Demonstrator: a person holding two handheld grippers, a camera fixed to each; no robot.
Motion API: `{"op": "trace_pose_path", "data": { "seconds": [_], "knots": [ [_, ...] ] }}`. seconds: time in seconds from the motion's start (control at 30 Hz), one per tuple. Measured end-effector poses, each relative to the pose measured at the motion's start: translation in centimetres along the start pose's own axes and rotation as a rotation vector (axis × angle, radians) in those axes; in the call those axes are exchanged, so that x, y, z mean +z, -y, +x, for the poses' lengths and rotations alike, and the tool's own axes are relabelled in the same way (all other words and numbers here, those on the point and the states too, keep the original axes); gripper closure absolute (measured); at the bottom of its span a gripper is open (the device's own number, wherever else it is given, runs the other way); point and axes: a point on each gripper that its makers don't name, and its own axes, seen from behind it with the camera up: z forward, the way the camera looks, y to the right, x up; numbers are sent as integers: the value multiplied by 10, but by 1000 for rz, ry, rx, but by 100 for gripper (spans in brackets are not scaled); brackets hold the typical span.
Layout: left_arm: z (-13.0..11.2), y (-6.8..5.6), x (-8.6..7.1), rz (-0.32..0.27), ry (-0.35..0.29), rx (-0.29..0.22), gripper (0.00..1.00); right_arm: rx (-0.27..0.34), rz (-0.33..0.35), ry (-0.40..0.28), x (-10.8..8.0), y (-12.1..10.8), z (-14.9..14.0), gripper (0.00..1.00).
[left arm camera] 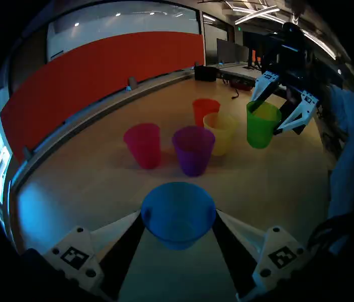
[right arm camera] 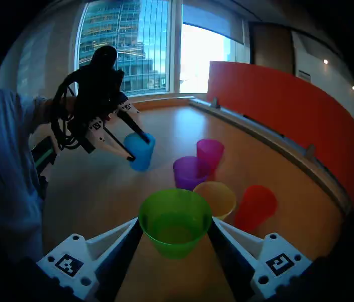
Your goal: Pour water
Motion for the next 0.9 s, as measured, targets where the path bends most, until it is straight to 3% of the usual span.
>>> {"op": "trace_pose_path", "data": {
  "seconds": [0.4, 0.7, 0.9],
  "knots": [
    [-11, 0, 12, -4, 8, -15, 12, 18, -1, 12, 8, 0, -8, 10],
    [-19, 2, 12, -3, 17, -25, 12, 28, -4, 21, 14, -2, -14, 10],
    [-22, 0, 9, -7, 27, -34, 5, 43, -1, 23, 19, 0, -18, 10]
  ]
}}
